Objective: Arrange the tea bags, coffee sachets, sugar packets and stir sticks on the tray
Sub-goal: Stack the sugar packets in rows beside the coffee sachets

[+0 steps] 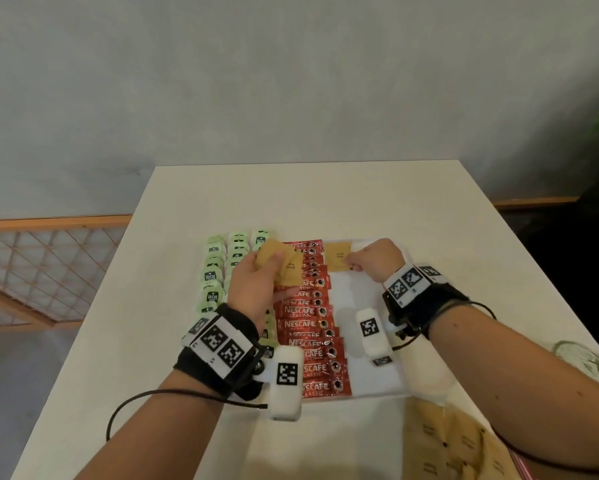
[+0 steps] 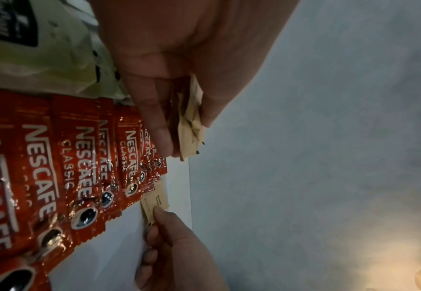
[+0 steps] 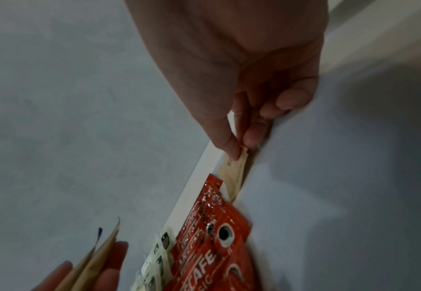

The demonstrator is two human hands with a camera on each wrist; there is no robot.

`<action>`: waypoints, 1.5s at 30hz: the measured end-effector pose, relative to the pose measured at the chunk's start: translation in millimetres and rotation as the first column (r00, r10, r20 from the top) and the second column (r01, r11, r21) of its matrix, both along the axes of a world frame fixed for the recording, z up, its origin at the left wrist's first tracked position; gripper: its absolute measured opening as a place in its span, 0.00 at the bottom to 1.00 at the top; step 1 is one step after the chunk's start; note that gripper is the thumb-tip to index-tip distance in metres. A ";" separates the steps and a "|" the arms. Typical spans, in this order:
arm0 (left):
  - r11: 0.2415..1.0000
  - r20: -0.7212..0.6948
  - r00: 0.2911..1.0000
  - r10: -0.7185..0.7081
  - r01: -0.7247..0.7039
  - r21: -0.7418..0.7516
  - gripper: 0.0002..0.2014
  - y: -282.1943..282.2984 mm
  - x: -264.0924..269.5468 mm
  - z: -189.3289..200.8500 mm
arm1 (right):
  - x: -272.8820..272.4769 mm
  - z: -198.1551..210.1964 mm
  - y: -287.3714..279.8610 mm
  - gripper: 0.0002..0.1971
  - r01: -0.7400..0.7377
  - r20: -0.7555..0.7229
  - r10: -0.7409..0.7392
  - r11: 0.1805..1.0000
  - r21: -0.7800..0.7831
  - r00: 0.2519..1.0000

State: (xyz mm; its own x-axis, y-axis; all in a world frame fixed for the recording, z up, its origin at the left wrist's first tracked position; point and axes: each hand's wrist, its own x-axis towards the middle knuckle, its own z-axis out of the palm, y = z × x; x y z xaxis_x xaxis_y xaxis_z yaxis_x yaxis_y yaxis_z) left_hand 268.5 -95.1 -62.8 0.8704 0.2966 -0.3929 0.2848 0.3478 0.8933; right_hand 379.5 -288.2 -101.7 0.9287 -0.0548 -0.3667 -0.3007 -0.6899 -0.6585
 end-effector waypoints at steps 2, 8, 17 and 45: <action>0.999 -0.020 1.000 0.008 -0.009 -0.035 0.14 -0.7 0.0 -0.4 | 1.1 2.7 3.5 0.15 -0.036 -0.014 0.035 0.999 -0.039 0.999; 0.982 -0.036 0.999 -0.040 0.032 -0.188 0.11 -4.8 -2.6 3.9 | -9.2 9.4 -0.1 0.16 -0.035 0.026 0.032 0.994 0.103 0.999; 0.994 0.077 0.995 -0.070 0.076 -0.077 0.11 -33.7 -18.9 9.2 | -84.3 56.5 4.4 0.18 -0.217 0.022 0.232 0.868 0.447 0.972; 0.863 0.033 0.888 -0.458 0.436 0.256 0.14 -45.5 -54.9 32.4 | -109.9 99.8 -27.7 0.17 -0.427 0.132 0.407 0.833 0.353 0.904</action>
